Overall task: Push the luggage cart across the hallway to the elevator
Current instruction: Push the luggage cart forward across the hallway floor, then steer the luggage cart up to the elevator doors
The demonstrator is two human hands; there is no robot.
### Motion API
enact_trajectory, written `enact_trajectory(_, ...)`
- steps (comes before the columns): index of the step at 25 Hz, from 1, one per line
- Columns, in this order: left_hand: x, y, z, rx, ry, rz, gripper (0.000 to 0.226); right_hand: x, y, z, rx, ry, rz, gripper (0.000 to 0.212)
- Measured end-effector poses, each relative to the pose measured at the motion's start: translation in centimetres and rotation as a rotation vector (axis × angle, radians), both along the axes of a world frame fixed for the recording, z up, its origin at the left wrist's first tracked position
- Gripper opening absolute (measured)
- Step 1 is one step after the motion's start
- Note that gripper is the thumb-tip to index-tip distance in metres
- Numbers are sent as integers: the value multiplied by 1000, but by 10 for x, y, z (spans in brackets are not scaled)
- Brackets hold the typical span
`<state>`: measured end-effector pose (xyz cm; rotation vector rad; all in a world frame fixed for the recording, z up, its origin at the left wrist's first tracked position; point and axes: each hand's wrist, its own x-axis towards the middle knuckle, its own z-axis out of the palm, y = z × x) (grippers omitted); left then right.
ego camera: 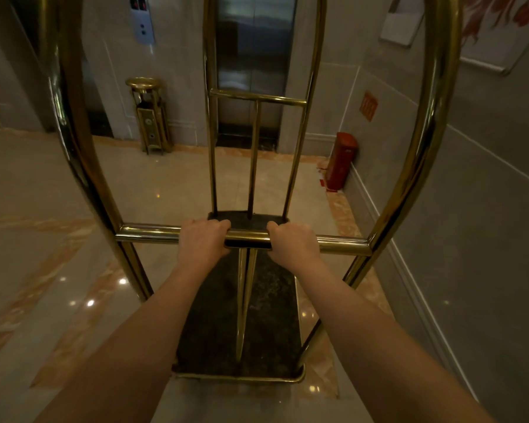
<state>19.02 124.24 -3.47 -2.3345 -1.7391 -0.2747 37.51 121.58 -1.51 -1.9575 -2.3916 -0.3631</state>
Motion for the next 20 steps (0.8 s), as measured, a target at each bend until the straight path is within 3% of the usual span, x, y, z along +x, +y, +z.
enact_trajectory(13,23,188,1,-118,-60,-75,22,25,183,1,-64,43,-34,27)
enact_trajectory(20,42,289,-4,-49,-35,-42,22,47,284,-3,-19,16,2,23)
